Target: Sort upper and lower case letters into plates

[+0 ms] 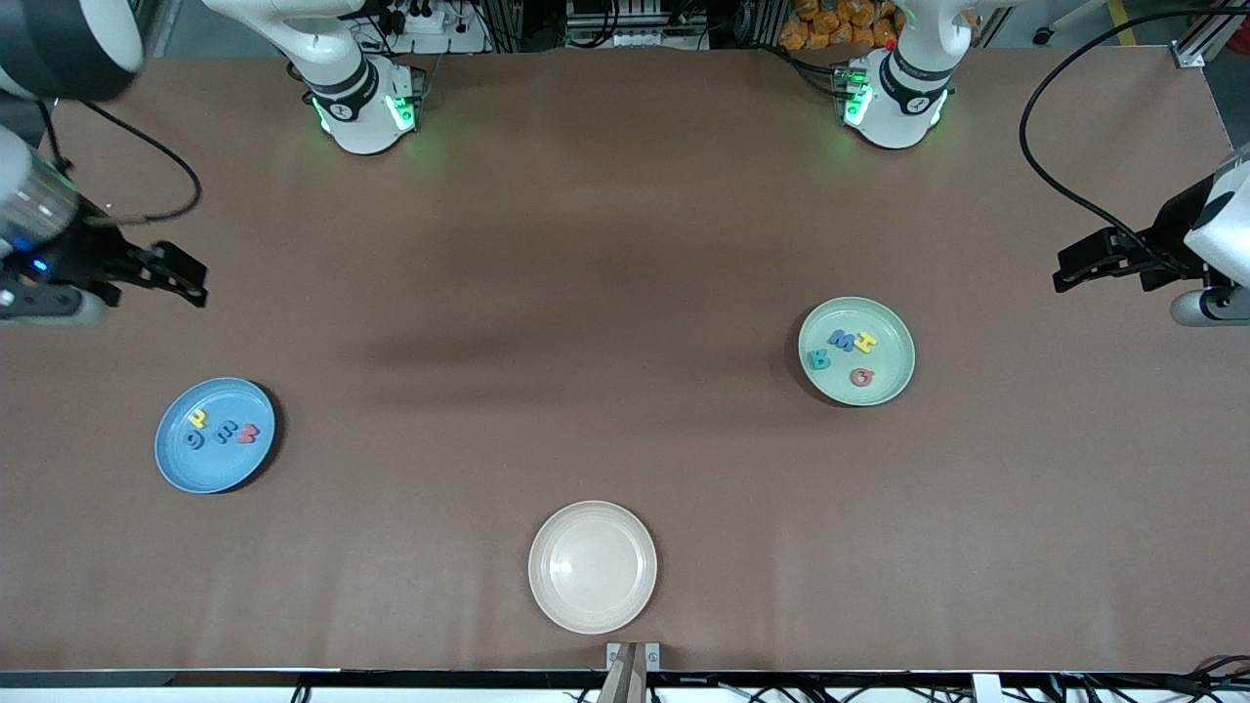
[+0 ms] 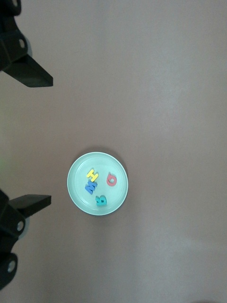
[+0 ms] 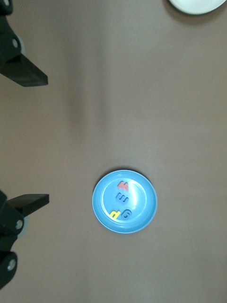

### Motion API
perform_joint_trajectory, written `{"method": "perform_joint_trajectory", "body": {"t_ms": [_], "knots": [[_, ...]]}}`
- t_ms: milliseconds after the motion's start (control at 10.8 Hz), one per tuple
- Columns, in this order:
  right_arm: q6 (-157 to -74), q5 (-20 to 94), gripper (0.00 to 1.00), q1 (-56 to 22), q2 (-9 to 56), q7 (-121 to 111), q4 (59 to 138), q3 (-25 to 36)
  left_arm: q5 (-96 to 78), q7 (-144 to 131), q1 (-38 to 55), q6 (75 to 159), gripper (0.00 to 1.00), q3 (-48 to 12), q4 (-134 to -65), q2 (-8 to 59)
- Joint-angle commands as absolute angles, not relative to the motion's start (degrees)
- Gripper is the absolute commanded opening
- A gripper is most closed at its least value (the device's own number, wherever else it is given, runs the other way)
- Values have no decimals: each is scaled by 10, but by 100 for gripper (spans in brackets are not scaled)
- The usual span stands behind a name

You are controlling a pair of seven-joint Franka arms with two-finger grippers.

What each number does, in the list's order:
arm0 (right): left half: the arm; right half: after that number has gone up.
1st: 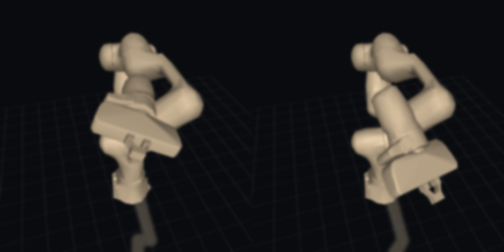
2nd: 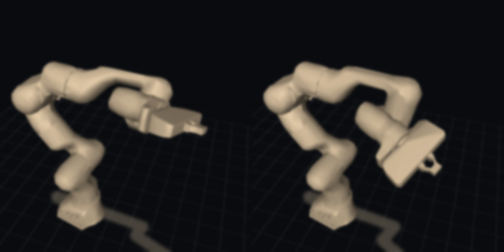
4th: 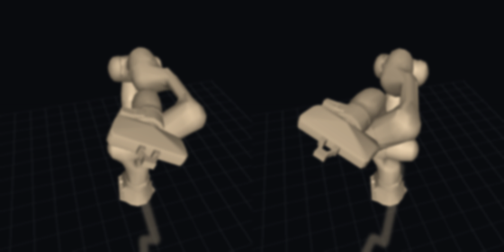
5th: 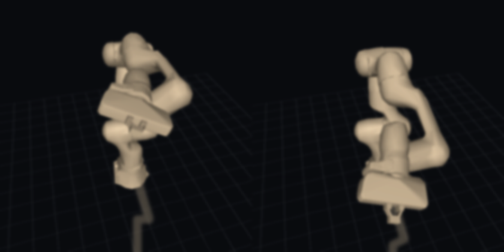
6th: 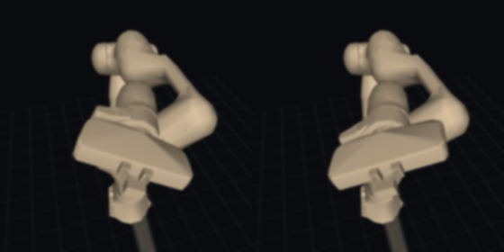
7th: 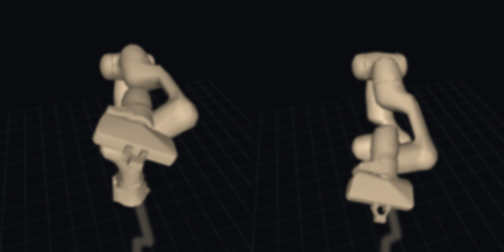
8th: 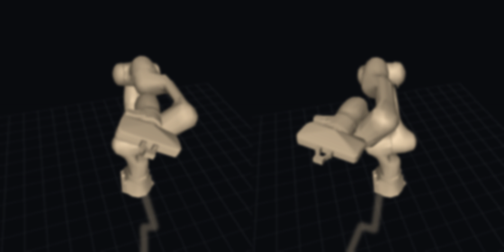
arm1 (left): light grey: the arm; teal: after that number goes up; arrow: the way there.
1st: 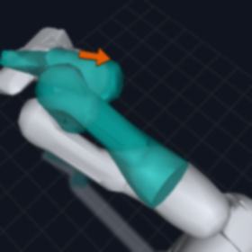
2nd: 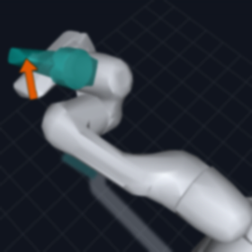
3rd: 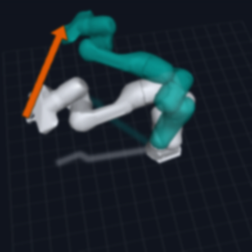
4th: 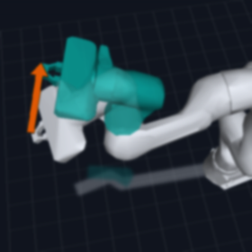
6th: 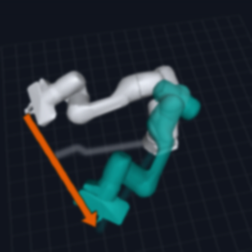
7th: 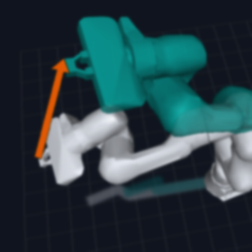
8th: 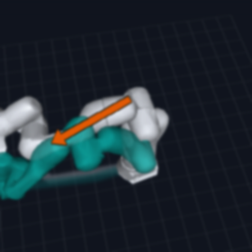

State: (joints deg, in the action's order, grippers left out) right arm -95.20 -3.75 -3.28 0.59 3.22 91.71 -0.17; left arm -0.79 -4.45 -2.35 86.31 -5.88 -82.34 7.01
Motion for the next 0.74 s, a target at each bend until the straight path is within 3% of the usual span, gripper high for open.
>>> {"method": "perform_joint_trajectory", "body": {"t_ms": [0,277,647], "knots": [[-893,-37,100,-49,11,19,854,14,-3,-41,-24,855,100,-60,-821,67],[-860,-14,100,-48,12,19,824,16,-4,-47,-24,855,100,-60,-819,67],[-898,-10,100,-49,12,18,827,16,-1,-75,-25,856,100,-57,-813,71]]}}
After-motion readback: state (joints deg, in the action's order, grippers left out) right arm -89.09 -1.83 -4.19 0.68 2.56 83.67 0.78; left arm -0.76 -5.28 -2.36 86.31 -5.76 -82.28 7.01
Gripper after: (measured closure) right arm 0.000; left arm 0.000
